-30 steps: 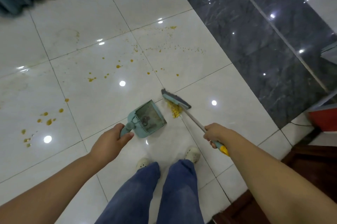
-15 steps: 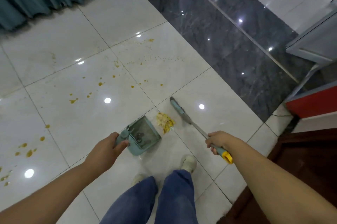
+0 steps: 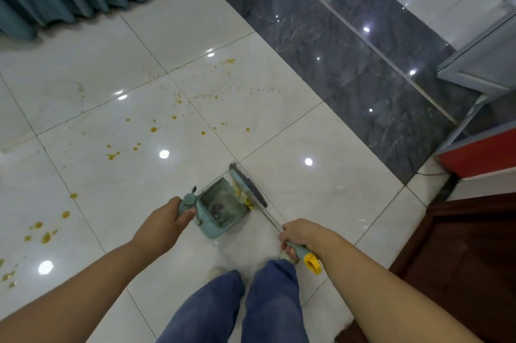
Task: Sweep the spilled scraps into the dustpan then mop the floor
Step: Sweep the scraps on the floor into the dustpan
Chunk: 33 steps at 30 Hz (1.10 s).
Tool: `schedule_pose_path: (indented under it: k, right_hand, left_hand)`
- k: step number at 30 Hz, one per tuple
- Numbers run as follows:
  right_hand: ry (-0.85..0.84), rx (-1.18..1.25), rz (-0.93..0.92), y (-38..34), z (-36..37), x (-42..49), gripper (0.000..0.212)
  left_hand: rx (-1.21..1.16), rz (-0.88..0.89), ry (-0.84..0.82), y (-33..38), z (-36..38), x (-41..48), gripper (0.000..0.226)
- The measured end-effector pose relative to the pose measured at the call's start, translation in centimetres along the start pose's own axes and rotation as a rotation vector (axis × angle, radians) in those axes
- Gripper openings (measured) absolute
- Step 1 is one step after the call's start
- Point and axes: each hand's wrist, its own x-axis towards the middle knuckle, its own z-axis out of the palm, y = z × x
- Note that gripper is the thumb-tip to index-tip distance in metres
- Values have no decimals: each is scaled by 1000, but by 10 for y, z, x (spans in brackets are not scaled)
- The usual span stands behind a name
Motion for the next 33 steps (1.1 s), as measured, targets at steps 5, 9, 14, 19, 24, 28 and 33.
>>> schedule_pose_path:
  k: [5, 9, 14, 19, 24, 28, 33]
  right_hand:
    - [-27, 3, -5, 2, 6, -27, 14]
    - [43, -18, -41, 8, -11, -47, 53]
    - [132, -21, -74, 7, -31, -54, 59]
    - [148, -146, -118, -17, -38, -32, 46]
    - [94, -426, -129, -27, -26, 6, 12]
    - [78, -539, -72, -4, -24, 9, 15]
    - [41, -443, -111, 21, -54, -15, 34]
  left_hand:
    - [-20, 0, 3, -6, 0, -7, 23]
    - [-89, -37, -9, -6, 0, -14, 25]
    - [-139, -40, -5, -5, 1, -29, 21]
    - [-108, -54, -9, -8, 5, -48, 20]
    - [-199, -120, 40, -8, 18, -60, 24]
    - [-267, -161, 77, -2, 26, -65, 27]
    - [-322, -164, 61, 8, 34, -65, 26]
